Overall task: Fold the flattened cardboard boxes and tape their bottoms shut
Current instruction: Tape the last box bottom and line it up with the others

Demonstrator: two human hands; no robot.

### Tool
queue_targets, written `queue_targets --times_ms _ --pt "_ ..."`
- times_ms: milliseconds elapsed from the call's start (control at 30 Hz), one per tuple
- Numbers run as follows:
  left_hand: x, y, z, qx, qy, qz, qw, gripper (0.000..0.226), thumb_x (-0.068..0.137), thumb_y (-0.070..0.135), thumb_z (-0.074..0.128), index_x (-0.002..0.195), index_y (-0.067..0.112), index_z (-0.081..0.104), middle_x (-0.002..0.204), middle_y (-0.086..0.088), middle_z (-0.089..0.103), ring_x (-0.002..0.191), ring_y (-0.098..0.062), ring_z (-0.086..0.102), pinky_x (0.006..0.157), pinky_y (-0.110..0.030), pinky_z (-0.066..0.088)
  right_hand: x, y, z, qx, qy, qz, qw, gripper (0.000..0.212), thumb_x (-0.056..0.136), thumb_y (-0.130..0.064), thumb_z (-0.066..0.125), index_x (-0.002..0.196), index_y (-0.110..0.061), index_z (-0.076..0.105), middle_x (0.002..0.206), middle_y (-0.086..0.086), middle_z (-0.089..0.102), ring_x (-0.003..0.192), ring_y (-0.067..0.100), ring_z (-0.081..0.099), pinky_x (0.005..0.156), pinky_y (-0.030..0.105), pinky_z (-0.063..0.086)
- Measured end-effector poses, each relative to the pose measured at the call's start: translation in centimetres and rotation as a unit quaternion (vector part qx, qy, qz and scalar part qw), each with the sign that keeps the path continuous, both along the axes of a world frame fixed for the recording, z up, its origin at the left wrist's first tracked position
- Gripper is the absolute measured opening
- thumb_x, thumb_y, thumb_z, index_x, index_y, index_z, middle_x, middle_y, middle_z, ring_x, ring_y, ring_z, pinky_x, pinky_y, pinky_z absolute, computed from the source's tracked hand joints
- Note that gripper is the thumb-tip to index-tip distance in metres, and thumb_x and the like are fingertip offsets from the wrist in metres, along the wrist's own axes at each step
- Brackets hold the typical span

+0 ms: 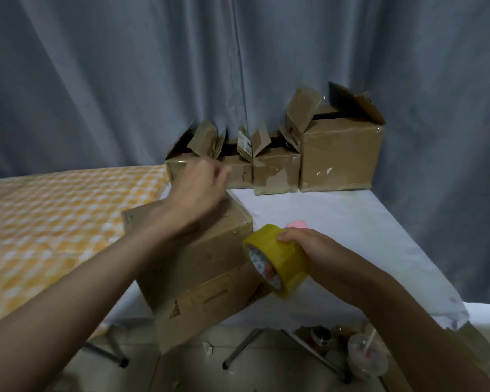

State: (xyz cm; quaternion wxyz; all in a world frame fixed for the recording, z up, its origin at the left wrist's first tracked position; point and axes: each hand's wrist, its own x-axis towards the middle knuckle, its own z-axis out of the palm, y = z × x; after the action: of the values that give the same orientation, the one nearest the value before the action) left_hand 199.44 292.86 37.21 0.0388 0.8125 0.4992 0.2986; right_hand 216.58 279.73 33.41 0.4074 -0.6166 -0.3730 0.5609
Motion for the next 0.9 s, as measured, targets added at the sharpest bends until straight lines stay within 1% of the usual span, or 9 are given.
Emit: queue_targets --times_ms 33,100,200,300,400,467,533,767,900 --pt "0.3 -2.3 -0.5 -0.038 0.019 -0.015 0.999 0.044 0.103 0.045 0.043 0.090 0.013 0.069 0.081 -0.003 0.066 0.075 -0.021 0.064 0.062 -0.032 0.043 0.1 0.1 -0.2 -0.003 0.014 0.003 1.000 0.013 0.097 -0.029 0.057 0.105 -0.019 0.057 0.113 0.009 0.057 0.097 0.023 0.058 0.085 0.038 0.046" --pt "0.6 -5.8 -2.0 -0.108 0.073 -0.020 0.991 0.061 0.098 0.063 0.033 0.118 0.015 0.064 0.116 -0.007 0.064 0.100 -0.022 0.063 0.085 -0.037 0.051 0.4 0.1 -0.4 -0.002 0.057 0.026 0.998 0.010 0.099 -0.026 0.052 0.099 -0.016 0.055 0.100 0.009 0.059 0.087 0.020 0.060 0.075 0.034 0.049" --pt "0.7 -7.8 -3.5 -0.132 0.136 0.011 0.982 0.088 0.092 0.074 0.026 0.153 0.011 0.030 0.160 -0.007 0.028 0.144 -0.023 0.028 0.117 -0.038 0.024 1.0 0.2 -0.3 0.021 0.057 0.050 0.997 0.016 0.101 -0.025 0.044 0.092 -0.013 0.048 0.083 0.008 0.048 0.072 0.015 0.052 0.065 0.029 0.045" --pt "0.8 -7.7 -3.8 -0.131 0.128 0.003 0.983 0.097 0.089 0.078 0.027 0.157 0.010 0.017 0.165 -0.007 0.016 0.150 -0.021 0.017 0.120 -0.034 0.015 2.7 2.0 -1.4 0.086 -0.137 0.001 0.987 0.028 0.101 -0.020 0.044 0.080 -0.012 0.058 0.072 0.005 0.057 0.071 0.016 0.053 0.064 0.028 0.047" --pt "0.7 -7.6 -4.0 -0.127 0.115 -0.002 0.985 0.099 0.088 0.078 0.031 0.157 0.009 0.017 0.165 -0.007 0.016 0.149 -0.021 0.017 0.120 -0.033 0.014 5.2 5.3 -3.5 0.173 -0.401 0.012 0.900 0.023 0.095 -0.007 0.053 0.101 -0.017 0.073 0.106 0.005 0.066 0.100 0.020 0.060 0.088 0.030 0.048" --pt "0.6 -7.8 -4.1 -0.110 0.109 -0.002 0.988 0.102 0.085 0.081 0.031 0.157 0.010 0.019 0.164 -0.006 0.018 0.149 -0.020 0.018 0.119 -0.032 0.014 6.5 7.5 -5.3 0.166 -0.499 0.078 0.847 0.028 0.094 -0.012 0.060 0.116 -0.024 0.072 0.128 0.005 0.060 0.121 0.023 0.052 0.101 0.033 0.039" --pt "0.4 -7.9 -4.4 -0.094 0.109 0.006 0.989 0.107 0.080 0.086 0.030 0.157 0.013 0.021 0.164 -0.002 0.019 0.148 -0.018 0.019 0.119 -0.032 0.017 6.9 9.2 -6.9 0.148 -0.546 0.116 0.816 0.028 0.090 -0.021 0.065 0.113 -0.035 0.072 0.130 0.000 0.062 0.126 0.025 0.051 0.101 0.040 0.044" --pt "-0.2 -7.3 -4.4 -0.093 0.092 0.018 0.991 0.111 0.068 0.095 0.029 0.154 0.024 0.026 0.161 0.009 0.024 0.144 -0.011 0.026 0.111 -0.036 0.032 6.2 8.8 -6.7 0.196 -0.498 0.029 0.844 0.021 0.087 -0.032 0.053 0.079 -0.026 0.071 0.085 -0.002 0.069 0.081 0.018 0.063 0.072 0.036 0.054" --pt "0.4 -7.1 -4.7 -0.090 0.093 0.024 0.991 0.116 0.066 0.097 0.028 0.153 0.022 0.028 0.158 0.005 0.029 0.142 -0.015 0.030 0.110 -0.038 0.033 6.1 7.1 -3.9 0.263 -0.381 -0.019 0.886 0.029 0.100 -0.024 0.053 0.076 -0.016 0.069 0.053 -0.002 0.062 0.044 0.008 0.057 0.051 0.018 0.045"
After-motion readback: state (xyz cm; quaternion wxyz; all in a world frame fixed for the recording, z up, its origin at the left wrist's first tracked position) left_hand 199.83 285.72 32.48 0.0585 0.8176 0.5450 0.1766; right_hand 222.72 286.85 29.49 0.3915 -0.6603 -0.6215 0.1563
